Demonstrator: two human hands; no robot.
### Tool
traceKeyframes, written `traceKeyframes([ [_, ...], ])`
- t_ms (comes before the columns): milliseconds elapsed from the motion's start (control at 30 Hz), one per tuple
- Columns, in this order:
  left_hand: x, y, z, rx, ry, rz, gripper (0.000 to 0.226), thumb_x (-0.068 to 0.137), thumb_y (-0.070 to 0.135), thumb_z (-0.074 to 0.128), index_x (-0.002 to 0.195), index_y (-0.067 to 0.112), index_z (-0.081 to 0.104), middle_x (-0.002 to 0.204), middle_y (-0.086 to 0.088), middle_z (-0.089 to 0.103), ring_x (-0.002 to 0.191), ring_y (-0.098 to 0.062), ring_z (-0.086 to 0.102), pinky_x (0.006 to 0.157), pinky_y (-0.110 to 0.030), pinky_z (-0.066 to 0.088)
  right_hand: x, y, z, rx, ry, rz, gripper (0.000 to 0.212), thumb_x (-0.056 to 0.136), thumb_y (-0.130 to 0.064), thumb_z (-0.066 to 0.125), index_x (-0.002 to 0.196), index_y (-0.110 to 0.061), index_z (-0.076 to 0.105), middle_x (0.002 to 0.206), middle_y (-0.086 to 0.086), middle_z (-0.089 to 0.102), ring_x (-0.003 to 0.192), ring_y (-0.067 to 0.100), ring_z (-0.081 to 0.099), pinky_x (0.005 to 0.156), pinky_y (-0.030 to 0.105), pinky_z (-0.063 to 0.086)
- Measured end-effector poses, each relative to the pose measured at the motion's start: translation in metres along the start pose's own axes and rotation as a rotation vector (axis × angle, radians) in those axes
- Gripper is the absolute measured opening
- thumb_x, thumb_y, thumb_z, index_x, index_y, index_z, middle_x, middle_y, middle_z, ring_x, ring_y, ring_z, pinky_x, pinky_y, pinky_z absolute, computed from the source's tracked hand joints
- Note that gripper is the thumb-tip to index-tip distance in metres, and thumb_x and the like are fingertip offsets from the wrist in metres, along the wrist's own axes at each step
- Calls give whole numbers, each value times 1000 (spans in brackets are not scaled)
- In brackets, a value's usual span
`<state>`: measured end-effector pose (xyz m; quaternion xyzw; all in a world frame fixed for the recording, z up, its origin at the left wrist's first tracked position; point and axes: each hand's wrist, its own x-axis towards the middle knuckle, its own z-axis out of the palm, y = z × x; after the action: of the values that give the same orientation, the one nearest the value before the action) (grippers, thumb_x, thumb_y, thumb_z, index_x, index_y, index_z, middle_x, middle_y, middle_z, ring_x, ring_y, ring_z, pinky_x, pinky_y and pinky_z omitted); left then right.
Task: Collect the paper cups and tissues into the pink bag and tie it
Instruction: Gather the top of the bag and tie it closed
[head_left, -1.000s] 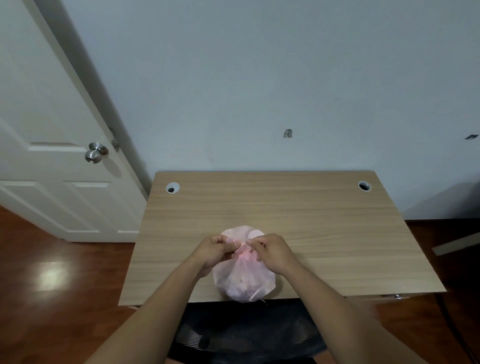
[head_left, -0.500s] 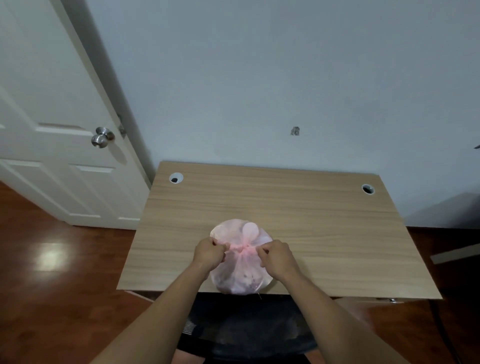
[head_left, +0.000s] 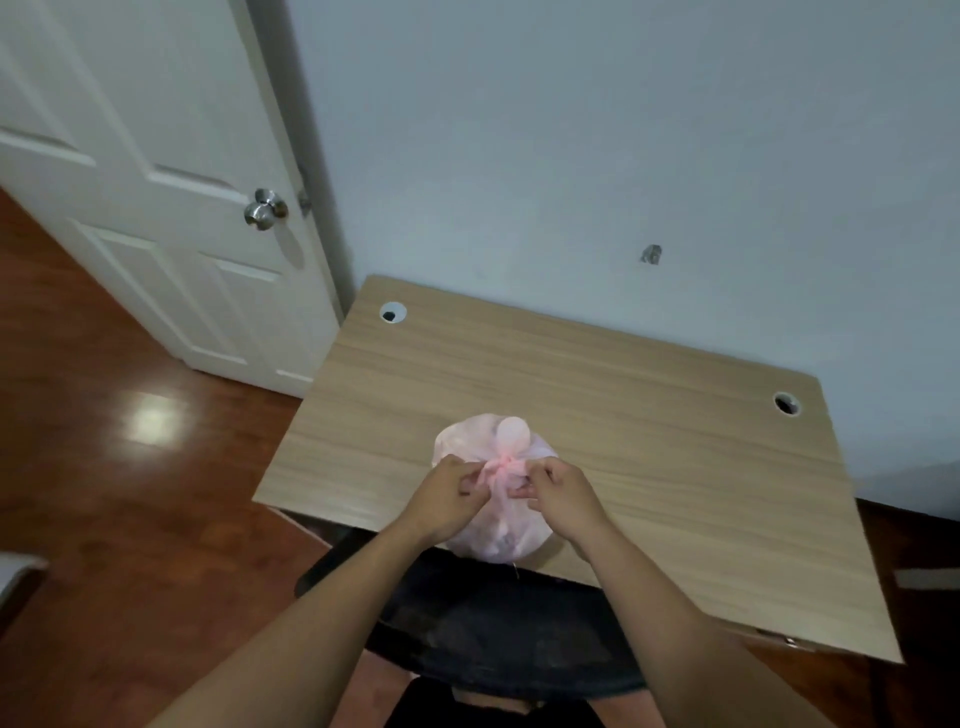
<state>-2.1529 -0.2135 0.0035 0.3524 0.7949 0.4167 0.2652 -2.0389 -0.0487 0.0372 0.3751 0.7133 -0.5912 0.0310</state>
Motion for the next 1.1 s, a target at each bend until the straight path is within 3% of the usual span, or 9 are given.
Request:
traceKeyframes([
  [100,-4,2,6,9,75,-93,15,100,33,78,101,18,82,83,10,55,81,-1,53,73,-21,39,3,-6,-4,18,-32,6,34,115,-16,44,109,-13,77,106,8,86,99,19,83,81,32,61],
  [233,-9,12,10,-2,178,-176,31,100,31,78,75,13,76,79,-3,59,85,-15,55,72,-21,41,10,-11,-14,10,-79,-26,33,114,-17,47,105,-10,78,104,8,86,102,23,83,92,43,62],
  [333,-13,25,13,53,279,-221,46,105,32,71,68,6,69,77,-15,64,82,-21,59,73,-33,45,14,-14,-24,47,-141,-36,31,114,-20,49,111,-8,78,102,6,87,96,18,84,85,40,61],
  [500,-25,47,11,85,437,-287,47,107,39,66,75,6,73,83,-8,64,84,-17,59,68,-29,40,20,-29,-34,127,-266,-71,30,114,-24,54,100,-11,79,97,6,87,96,23,84,77,34,59],
  [733,-67,77,-21,84,726,-306,28,107,40,66,99,23,87,89,-2,66,88,-15,63,80,-41,56,12,-68,-9,196,-484,-158,27,110,-21,62,97,-11,84,97,11,86,90,23,83,69,29,66],
  [833,-94,90,-40,31,880,-311,23,107,38,67,121,31,84,99,8,66,93,-10,66,83,-44,62,0,-90,12,139,-569,-215,24,108,-27,66,100,-16,86,103,9,87,102,27,83,81,34,66],
  [900,-115,94,-53,-24,1003,-312,23,106,35,70,123,29,84,103,6,66,96,-16,69,85,-49,65,-13,-106,31,90,-628,-273,21,104,-35,71,102,-22,87,106,4,87,106,23,83,95,38,64],
  [1000,-149,95,-71,-99,1169,-315,21,106,33,71,120,26,85,104,10,66,100,-14,71,86,-52,66,-41,-131,66,97,-734,-342,15,98,-36,75,103,-33,88,110,2,87,109,19,82,101,36,63],
  [1100,-192,89,-88,-128,1303,-338,20,105,35,72,117,27,86,102,16,66,96,-11,71,82,-51,67,-65,-149,111,93,-828,-378,17,102,-25,72,103,-25,89,112,8,86,112,25,82,108,44,61],
])
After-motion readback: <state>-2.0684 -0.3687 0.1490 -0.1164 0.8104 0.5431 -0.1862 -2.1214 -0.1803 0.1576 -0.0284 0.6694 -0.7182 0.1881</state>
